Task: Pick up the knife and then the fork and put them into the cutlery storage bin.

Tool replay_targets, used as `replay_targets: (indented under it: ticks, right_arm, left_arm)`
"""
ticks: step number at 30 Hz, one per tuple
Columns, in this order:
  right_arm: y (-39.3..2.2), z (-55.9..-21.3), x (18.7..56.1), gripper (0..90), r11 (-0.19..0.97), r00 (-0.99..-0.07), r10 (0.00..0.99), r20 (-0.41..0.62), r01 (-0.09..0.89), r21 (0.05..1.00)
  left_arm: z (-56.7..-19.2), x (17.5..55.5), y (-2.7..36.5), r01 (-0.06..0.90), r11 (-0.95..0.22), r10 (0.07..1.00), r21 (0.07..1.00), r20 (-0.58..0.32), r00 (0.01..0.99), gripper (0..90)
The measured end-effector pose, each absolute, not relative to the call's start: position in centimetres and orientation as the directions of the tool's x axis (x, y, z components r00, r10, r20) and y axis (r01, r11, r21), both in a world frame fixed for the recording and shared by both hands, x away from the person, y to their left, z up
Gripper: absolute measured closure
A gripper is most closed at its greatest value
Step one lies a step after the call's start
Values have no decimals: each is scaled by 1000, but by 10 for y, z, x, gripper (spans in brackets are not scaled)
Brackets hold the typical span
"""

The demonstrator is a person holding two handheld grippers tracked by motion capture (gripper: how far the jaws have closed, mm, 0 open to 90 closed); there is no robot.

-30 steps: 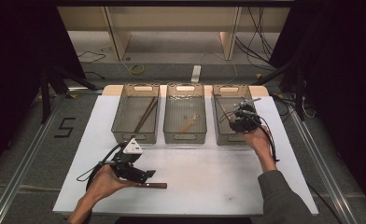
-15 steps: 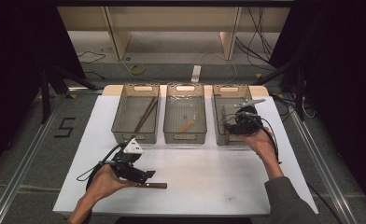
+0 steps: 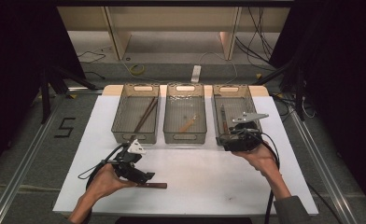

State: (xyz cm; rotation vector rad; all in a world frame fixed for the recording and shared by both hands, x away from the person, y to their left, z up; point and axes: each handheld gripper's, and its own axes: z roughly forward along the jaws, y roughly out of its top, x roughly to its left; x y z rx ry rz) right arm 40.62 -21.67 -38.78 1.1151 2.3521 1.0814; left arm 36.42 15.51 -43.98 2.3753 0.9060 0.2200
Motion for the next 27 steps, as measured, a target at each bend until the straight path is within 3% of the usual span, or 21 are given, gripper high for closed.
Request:
replay_targets:
  ticks: [14, 27]
  right_arm:
    - [-216, -396, 363, 284, 375, -717, 689, 106, 478, 794]
    - [-221, -412, 347, 275, 388, -720, 686, 100, 479, 787]
  left_arm:
    - [-447, 365, 151, 564, -672, 629, 480, -31, 777, 157]
    - [-450, 358, 148, 525, -769, 566, 364, 8, 824, 206]
